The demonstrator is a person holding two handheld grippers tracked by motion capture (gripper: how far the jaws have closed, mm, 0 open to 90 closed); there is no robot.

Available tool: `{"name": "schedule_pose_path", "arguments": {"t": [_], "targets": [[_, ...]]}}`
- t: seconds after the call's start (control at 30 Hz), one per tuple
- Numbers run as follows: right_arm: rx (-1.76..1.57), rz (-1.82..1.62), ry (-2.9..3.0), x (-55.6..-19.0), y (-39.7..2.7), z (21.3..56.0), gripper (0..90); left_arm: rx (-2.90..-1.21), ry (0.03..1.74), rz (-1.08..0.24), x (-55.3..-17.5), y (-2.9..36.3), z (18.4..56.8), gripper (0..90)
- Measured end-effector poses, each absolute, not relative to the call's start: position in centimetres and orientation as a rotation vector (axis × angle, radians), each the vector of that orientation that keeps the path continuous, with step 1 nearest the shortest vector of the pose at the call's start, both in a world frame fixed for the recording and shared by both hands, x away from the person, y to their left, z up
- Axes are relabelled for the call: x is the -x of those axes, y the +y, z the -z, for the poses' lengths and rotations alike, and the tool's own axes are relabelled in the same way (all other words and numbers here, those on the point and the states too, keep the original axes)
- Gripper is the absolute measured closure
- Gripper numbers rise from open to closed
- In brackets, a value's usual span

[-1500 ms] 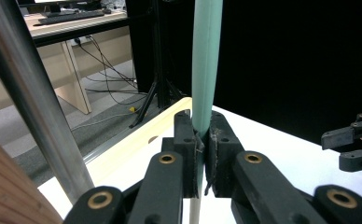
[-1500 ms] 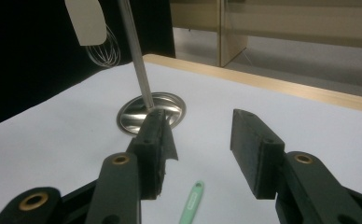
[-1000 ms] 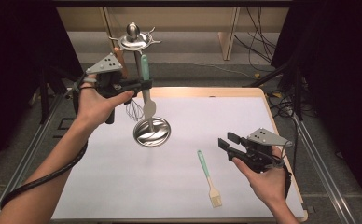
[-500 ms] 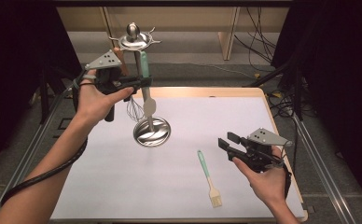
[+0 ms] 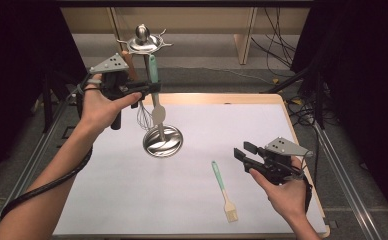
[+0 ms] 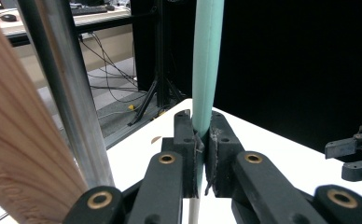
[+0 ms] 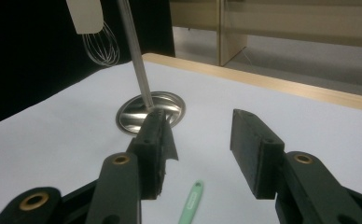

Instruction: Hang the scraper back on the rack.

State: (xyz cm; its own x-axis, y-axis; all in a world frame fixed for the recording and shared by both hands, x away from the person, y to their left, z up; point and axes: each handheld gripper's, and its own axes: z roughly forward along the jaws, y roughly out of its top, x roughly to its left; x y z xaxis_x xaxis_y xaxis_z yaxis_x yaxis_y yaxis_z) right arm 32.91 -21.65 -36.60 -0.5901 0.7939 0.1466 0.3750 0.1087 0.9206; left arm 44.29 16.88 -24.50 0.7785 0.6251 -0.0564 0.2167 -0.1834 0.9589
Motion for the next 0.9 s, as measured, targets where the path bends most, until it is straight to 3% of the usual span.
{"name": "schedule_pose_path", "arguments": {"t": [0.57, 0.8, 0.9], "targets": [[-1.099, -1.467, 2.008, -33.1, -21.8, 36.7, 56.5, -1.708, 0.73, -0.451, -45.0, 17.5, 25.0, 81.2], [-1.132, -1.452, 2.009, -33.1, -22.1, 36.7, 55.7, -1.664, 0.705, -0.551, -42.9, 17.8, 25.3, 60.8], [-1.166, -1.456, 2.007, -33.1, -22.0, 36.7, 55.6, -1.651, 0.674, -0.617, -41.7, 18.4, 25.1, 59.5]]}}
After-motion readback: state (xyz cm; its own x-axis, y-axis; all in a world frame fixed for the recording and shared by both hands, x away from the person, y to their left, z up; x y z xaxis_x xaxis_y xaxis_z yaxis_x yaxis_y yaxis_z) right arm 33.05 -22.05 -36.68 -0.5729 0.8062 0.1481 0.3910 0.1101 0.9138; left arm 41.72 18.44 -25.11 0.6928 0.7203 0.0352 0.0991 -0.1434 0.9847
